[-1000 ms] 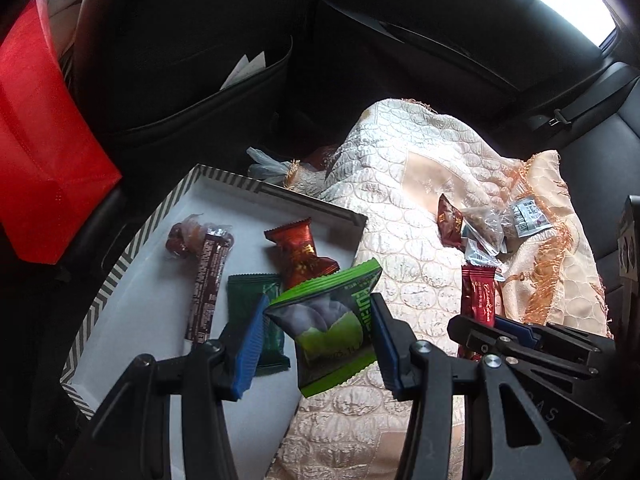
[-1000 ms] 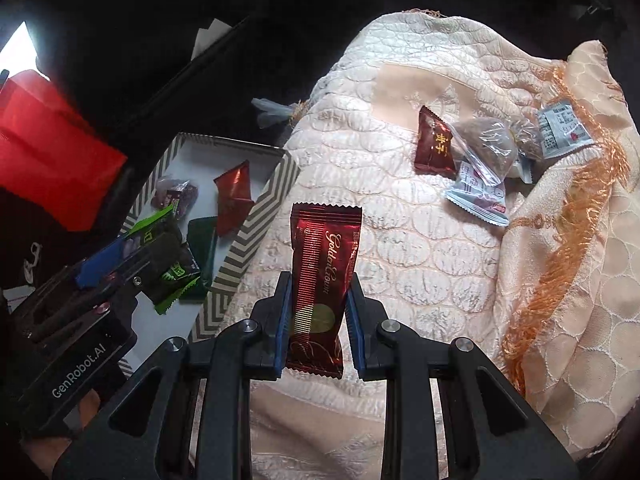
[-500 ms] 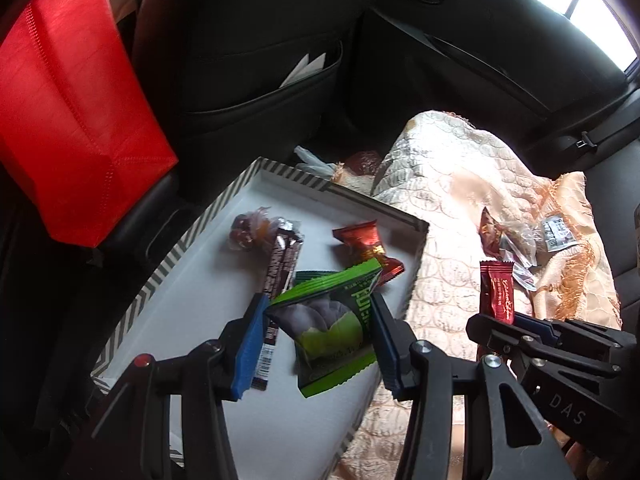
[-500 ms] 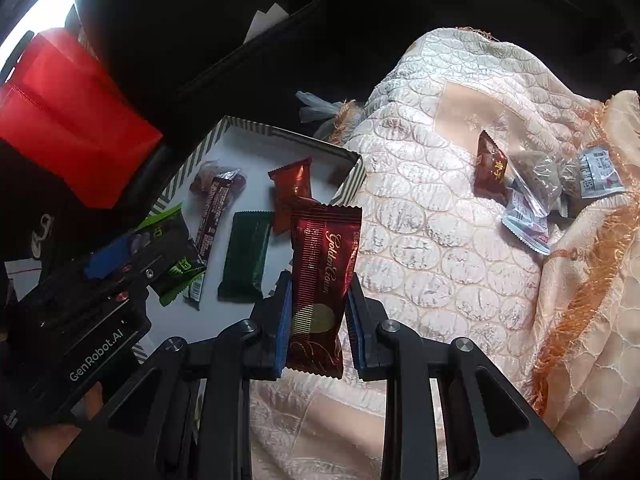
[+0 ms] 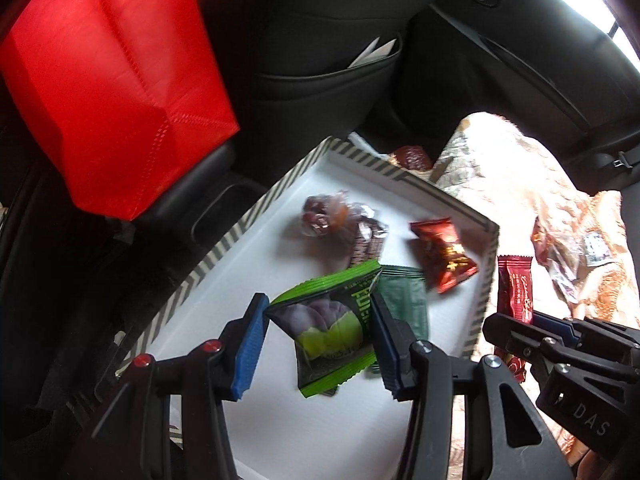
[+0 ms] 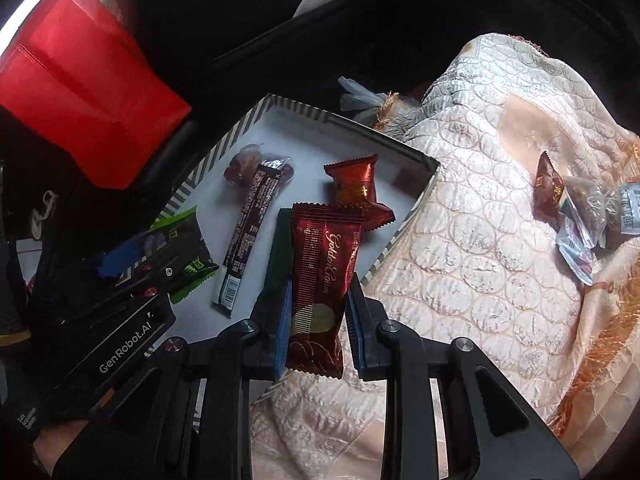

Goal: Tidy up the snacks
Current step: 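Carry the lime packet with left tool over the tray while right tool carries the red bar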

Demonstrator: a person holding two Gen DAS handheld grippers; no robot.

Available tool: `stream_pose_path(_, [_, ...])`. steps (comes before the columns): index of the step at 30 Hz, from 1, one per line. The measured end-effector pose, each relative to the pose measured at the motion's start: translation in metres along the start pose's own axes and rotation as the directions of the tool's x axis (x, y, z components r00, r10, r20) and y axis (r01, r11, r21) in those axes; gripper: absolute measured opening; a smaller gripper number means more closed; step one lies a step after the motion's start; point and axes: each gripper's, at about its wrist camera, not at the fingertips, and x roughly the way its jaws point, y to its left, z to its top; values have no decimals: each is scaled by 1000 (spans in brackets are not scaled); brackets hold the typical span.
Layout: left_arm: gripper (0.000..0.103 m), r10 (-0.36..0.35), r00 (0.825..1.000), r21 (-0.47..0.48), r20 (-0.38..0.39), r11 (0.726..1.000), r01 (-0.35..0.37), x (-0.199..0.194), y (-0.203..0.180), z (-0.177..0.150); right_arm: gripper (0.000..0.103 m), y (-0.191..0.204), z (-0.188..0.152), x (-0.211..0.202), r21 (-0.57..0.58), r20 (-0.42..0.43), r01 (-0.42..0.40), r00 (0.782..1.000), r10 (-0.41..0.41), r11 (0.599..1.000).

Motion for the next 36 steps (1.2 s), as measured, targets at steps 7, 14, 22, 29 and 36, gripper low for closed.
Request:
stream_pose_path(7, [52, 13, 1000, -11, -22, 1000, -14, 15, 8, 0, 24, 12, 9, 30, -5, -45, -11, 999, 11, 1000])
stream_pose_path(14, [53, 23, 999, -13, -36, 1000, -24, 26, 12, 1, 24, 18, 16, 52, -7, -74, -8, 997, 7, 1000])
stream_pose_path(22, [52, 30, 998, -15, -52, 999, -31, 38, 14, 2, 24, 23, 20, 72, -6, -98, 2, 995, -3, 1000])
stream_pose_path(29, [53, 32, 998, -16, -58, 999, -33, 43, 14, 2, 24, 26, 23, 87, -13, -107, 19, 994, -21, 1000])
stream_pose_path(36, [53, 40, 998, -12, -56, 999, -41, 44, 14, 2, 24, 25, 21, 91, -9, -108, 23, 994, -23, 1000])
